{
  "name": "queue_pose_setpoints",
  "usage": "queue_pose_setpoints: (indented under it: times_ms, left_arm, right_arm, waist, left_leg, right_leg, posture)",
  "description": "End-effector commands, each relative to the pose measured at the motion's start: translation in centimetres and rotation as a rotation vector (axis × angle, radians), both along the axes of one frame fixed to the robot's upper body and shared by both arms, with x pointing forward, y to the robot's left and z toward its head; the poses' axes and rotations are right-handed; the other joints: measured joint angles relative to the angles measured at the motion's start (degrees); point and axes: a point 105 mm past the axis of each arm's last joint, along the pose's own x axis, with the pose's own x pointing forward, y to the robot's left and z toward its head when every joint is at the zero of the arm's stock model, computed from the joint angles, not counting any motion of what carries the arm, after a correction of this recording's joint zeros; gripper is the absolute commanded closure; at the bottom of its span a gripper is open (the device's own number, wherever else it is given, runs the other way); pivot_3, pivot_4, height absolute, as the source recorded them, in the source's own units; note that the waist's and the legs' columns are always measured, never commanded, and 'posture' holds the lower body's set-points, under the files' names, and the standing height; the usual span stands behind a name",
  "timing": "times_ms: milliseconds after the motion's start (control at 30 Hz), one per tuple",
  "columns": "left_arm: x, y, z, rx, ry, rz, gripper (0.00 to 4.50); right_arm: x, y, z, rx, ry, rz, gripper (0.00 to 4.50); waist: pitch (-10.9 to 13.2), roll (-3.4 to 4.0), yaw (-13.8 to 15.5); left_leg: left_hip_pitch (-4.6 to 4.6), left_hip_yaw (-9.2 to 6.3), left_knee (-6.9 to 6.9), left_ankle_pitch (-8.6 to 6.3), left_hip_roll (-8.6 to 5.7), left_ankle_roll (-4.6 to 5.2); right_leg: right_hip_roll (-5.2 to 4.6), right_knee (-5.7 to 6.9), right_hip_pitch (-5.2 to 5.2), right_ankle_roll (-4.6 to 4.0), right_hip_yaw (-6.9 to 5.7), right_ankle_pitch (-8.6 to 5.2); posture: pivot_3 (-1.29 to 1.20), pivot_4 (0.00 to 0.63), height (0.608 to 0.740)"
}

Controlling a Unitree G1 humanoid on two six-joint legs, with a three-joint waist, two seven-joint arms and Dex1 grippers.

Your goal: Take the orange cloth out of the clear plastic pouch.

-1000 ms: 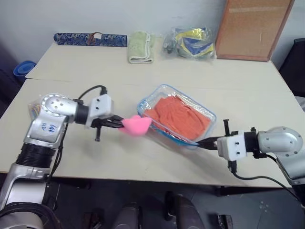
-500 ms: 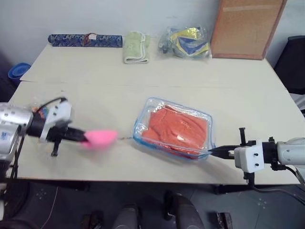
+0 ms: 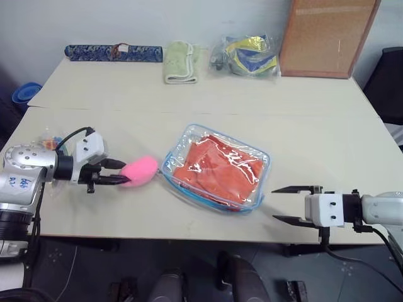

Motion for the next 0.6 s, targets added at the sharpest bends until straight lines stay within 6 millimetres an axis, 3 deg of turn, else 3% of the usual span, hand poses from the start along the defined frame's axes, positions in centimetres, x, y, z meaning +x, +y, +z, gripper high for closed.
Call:
queue_pose_setpoints:
  times_ms: [33, 67, 200, 300, 467, 600]
  left_arm:
    - [-2.2, 1.7, 1.3, -0.005, 0.066, -0.006, 1.23]
    - [-2.4, 2.1, 1.5, 0.001, 0.068, -0.001, 1.23]
    - [-0.2, 4.0, 4.4, 0.035, -0.054, 0.088, 1.23]
    - [1.2, 3.2, 7.1, 0.050, -0.143, 0.034, 1.23]
    - [3.8, -3.5, 11.3, 0.010, -0.354, -0.185, 1.23]
    - [4.1, -11.0, 10.3, 0.129, -0.520, -0.474, 1.23]
  right_arm:
    - [-0.1, 0.3, 2.0, 0.116, -0.024, -0.060, 0.54]
    - [-0.2, 0.4, 2.3, 0.143, -0.015, -0.074, 0.54]
    - [-0.9, 1.5, 3.7, 0.261, 0.037, -0.102, 0.54]
    - [-1.4, 2.6, 4.7, 0.328, 0.067, -0.099, 0.54]
    - [-1.5, 3.7, 6.1, 0.430, 0.111, -0.107, 0.54]
    - [-1.5, 4.5, 6.3, 0.439, 0.118, -0.103, 0.54]
  waist:
    - [0.00, 0.00, -0.18]
    - [0.01, 0.01, -0.15]
    - [0.00, 0.01, 0.85]
    - [-0.03, -0.06, 1.31]
    - [-0.04, -0.07, 1.55]
    - [-0.05, -0.09, 1.49]
  left_leg:
    - [0.00, -0.01, 0.00, -0.01, 0.02, -0.02]
    - [0.01, -0.01, -0.01, -0.03, 0.05, -0.05]
    - [-0.01, -0.14, 0.00, -0.02, -0.01, -0.05]
    - [-0.08, -0.24, 0.01, -0.01, -0.08, -0.02]
    - [-0.10, -0.14, 0.01, 0.02, -0.29, 0.15]
    - [-0.09, -0.04, 0.01, 0.03, -0.30, 0.17]
  right_leg:
    - [0.00, 0.00, -0.01, -0.02, 0.02, -0.01]
    - [0.00, 0.01, -0.02, -0.05, 0.01, -0.03]
    - [-0.05, 0.02, 0.00, -0.07, -0.04, -0.04]
    - [0.00, 0.01, 0.01, -0.06, -0.13, -0.04]
    - [0.07, -0.04, 0.05, 0.09, -0.18, 0.06]
    - [0.08, -0.06, 0.05, 0.14, -0.11, 0.08]
  posture:
    - [0.00, 0.150, 0.740]
    - [0.00, 0.150, 0.740]
    - [0.00, 0.150, 0.740]
    - [0.00, 0.150, 0.740]
    - [0.00, 0.150, 0.740]
    - [0.00, 0.150, 0.740]
